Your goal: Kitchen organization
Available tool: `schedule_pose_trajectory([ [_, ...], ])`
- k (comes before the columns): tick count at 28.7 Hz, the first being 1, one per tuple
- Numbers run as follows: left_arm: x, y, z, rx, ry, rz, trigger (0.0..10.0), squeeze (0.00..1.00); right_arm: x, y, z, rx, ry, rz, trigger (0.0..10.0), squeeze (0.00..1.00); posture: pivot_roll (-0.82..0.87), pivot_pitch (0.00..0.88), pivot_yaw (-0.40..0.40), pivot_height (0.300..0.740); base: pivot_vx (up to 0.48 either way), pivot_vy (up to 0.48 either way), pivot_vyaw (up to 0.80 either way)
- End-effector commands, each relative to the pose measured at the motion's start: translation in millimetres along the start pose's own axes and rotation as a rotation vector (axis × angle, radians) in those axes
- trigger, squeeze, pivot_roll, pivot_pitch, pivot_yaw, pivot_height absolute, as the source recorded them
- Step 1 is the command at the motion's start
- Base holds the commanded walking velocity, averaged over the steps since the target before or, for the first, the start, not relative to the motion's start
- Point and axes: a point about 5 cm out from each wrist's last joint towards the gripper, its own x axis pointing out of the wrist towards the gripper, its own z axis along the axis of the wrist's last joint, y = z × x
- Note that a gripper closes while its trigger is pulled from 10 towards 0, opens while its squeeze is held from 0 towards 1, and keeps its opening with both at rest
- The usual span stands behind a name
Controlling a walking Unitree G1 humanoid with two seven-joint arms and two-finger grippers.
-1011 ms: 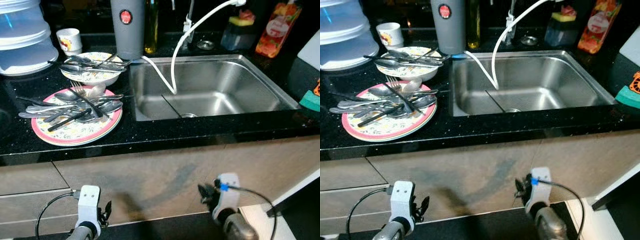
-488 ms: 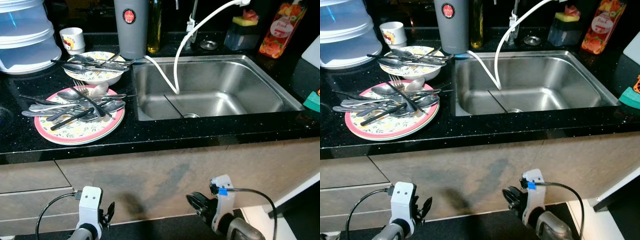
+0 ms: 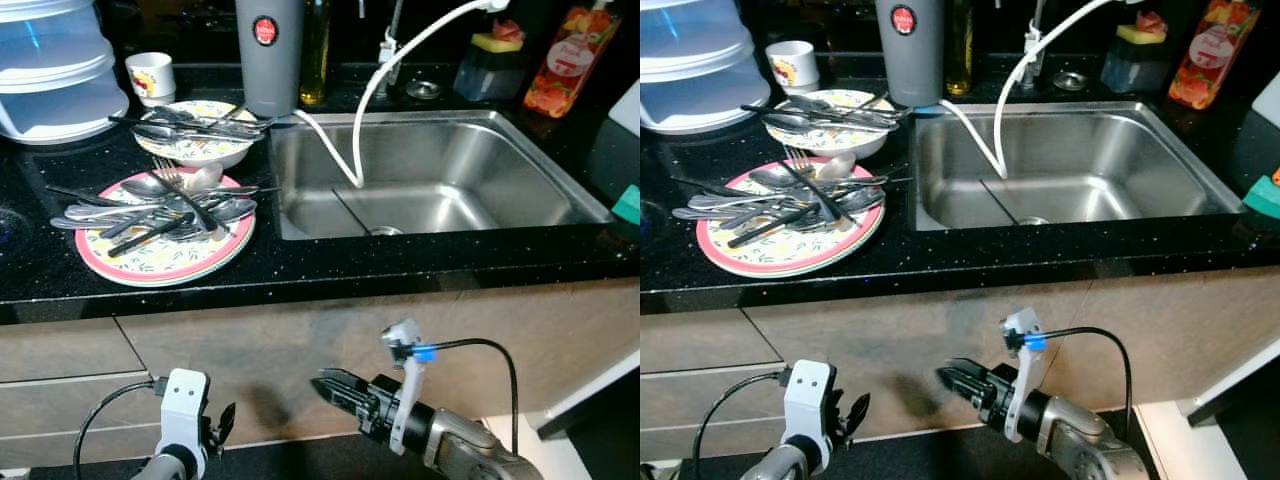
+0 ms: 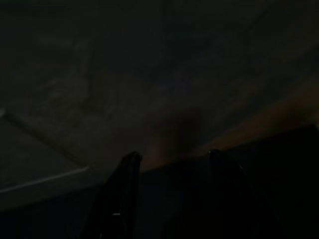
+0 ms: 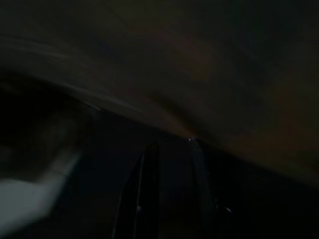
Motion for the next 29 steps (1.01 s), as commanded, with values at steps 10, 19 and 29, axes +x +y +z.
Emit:
schedule_pose_trajectory([
  [10,-20.8,6.1,-5.0,0.027,0.013,0.043,10.0,0.0,-32.3,-26.5,-45.8,-0.029,0.163,-0.475,10.0,0.0,-0.02,0.192,-0.009,0.74,0.0,0.0,0.0],
  [19,-17.8,11.4,-38.0,-0.042,0.159,0.12,10.0,0.0,-19.1,-37.9,-84.6,0.058,0.206,-0.613,10.0,0.0,-0.02,0.182,-0.003,0.74,0.0,0.0,0.0],
  [29,-8.5,-0.4,-7.1,-0.002,0.049,0.034,10.0,0.0,7.9,-24.1,-38.2,-0.003,0.093,-0.546,10.0,0.0,-0.01,0.174,-0.005,0.74,0.0,0.0,0.0],
])
